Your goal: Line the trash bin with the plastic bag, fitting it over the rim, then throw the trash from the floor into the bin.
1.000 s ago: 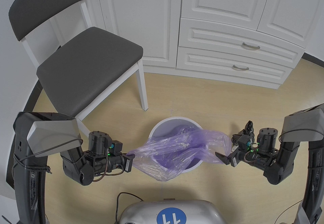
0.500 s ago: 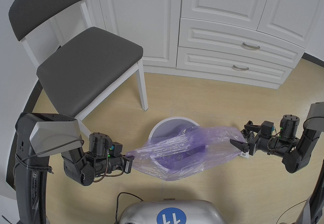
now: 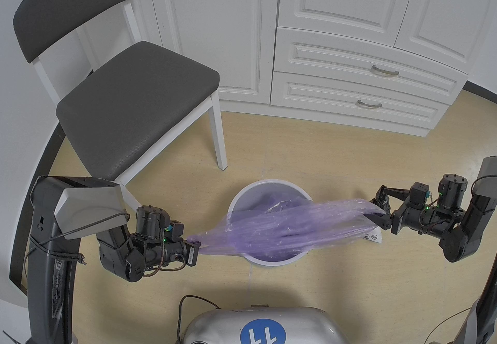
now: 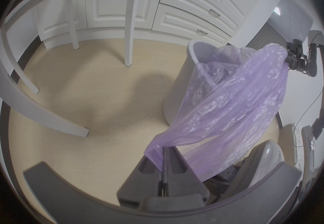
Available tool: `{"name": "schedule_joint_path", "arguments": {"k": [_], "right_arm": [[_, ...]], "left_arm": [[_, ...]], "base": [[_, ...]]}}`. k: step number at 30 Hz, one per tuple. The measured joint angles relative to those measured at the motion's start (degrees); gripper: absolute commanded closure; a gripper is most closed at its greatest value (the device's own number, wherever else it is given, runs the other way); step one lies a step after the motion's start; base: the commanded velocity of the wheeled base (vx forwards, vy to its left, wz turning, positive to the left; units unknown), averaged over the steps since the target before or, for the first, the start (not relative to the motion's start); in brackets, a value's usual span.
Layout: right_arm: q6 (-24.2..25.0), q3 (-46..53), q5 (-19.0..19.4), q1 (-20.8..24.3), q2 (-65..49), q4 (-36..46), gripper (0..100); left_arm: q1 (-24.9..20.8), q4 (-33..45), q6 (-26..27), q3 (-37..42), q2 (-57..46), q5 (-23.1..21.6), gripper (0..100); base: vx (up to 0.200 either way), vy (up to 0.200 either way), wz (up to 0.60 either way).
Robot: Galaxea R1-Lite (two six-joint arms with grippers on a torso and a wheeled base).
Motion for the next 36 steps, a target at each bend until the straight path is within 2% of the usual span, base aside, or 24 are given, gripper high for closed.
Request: {"name": "schedule_joint_path", "arguments": {"k": [3,22,30,34,36], "right_arm": [[0.00,0.02,1.17,-1.16,-0.37,0.00,0],[0.06,-0.15,1.44,-3.58,-2.79,-0.22,0],[1.50,-1.35,1.33,-5.57,-4.04,-0.24,0],[1.97,-1.50,-0.37,-4.08,-4.83,-0.22,0],[2.05,-1.57,-2.50,-2.89,-5.10,-0.24,0]], "left_arm": [[0.44,0.50,0.00,-0.49,0.21,0.02,100],[-0.07,0.61,0.59,1.38,-1.56,0.00,100],[-6.08,0.57,1.10,6.17,-5.64,-0.09,100],[-8.74,0.55,1.12,7.86,-7.27,0.09,100],[-9.09,0.52,1.12,7.94,-7.41,0.11,100]], "base": [[0.000,0.000,0.00],[0.000,0.000,0.00],[0.000,0.000,0.00],[0.000,0.000,0.00],[0.000,0.000,0.00]]}}
